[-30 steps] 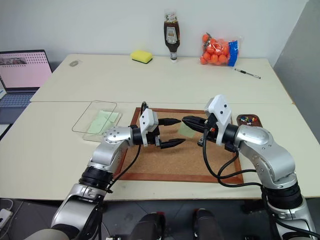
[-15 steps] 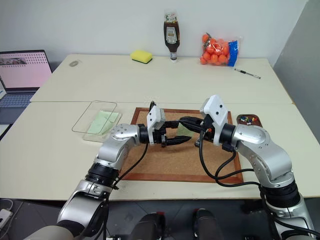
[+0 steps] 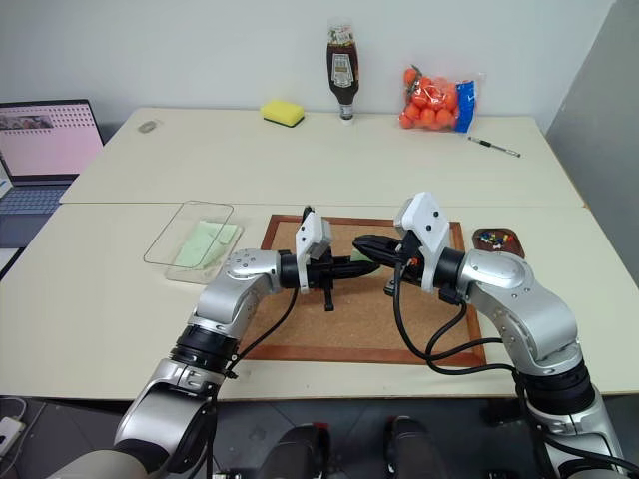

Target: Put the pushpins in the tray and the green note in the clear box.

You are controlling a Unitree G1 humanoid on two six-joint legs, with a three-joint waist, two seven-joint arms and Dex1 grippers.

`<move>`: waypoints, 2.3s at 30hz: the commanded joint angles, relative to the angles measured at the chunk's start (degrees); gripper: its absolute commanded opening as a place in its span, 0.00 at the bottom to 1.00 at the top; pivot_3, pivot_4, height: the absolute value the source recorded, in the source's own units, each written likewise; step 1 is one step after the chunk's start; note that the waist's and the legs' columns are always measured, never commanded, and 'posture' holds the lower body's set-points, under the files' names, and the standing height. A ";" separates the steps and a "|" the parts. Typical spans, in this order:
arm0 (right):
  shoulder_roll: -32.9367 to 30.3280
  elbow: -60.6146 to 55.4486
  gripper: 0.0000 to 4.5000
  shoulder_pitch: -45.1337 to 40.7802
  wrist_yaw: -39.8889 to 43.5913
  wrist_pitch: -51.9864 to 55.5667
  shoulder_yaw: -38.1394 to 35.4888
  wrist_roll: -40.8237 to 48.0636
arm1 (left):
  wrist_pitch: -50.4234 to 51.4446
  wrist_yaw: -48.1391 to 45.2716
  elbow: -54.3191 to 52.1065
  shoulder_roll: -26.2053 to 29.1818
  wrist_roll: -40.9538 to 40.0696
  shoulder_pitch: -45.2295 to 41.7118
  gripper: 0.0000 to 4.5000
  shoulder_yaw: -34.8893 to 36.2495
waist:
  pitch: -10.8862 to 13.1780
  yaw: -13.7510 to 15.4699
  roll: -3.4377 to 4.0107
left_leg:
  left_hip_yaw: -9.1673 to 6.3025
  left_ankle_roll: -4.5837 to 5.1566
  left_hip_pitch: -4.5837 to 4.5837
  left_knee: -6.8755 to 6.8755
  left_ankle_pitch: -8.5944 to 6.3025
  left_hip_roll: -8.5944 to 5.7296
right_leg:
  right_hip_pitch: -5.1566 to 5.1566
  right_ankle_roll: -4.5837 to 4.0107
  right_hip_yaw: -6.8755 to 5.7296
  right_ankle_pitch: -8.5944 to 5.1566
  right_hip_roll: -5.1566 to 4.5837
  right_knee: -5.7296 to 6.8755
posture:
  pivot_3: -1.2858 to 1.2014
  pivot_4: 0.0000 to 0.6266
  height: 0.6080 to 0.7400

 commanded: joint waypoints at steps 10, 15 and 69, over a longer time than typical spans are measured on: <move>2.49 -3.01 0.00 0.26 -4.02 0.21 -3.84 1.99 | 4.73 2.41 -5.85 -1.86 -4.49 2.50 0.00 2.20 | 0.00 0.03 0.00 | -0.02 0.00 0.00 0.00 0.00 0.01 | 0.00 0.00 0.04 0.00 -0.02 0.00 | 0.52 0.24 1.00; 4.70 -4.07 0.00 1.48 -7.91 2.14 -6.58 4.00 | 5.67 4.51 -7.93 -3.26 -5.19 4.27 0.00 2.42 | 0.00 0.05 0.00 | -0.03 0.00 -0.01 0.00 0.00 0.00 | 0.01 0.00 0.07 0.00 -0.03 0.00 | 0.52 0.24 1.00; -1.82 20.61 0.67 3.54 -21.40 -7.74 -16.05 -14.81 | -7.21 31.03 -12.10 -2.03 12.63 4.47 0.00 3.09 | 0.00 0.05 0.01 | 0.13 0.00 0.01 -0.03 0.00 -0.01 | 0.01 0.01 0.24 0.01 0.06 0.01 | 0.52 0.24 1.00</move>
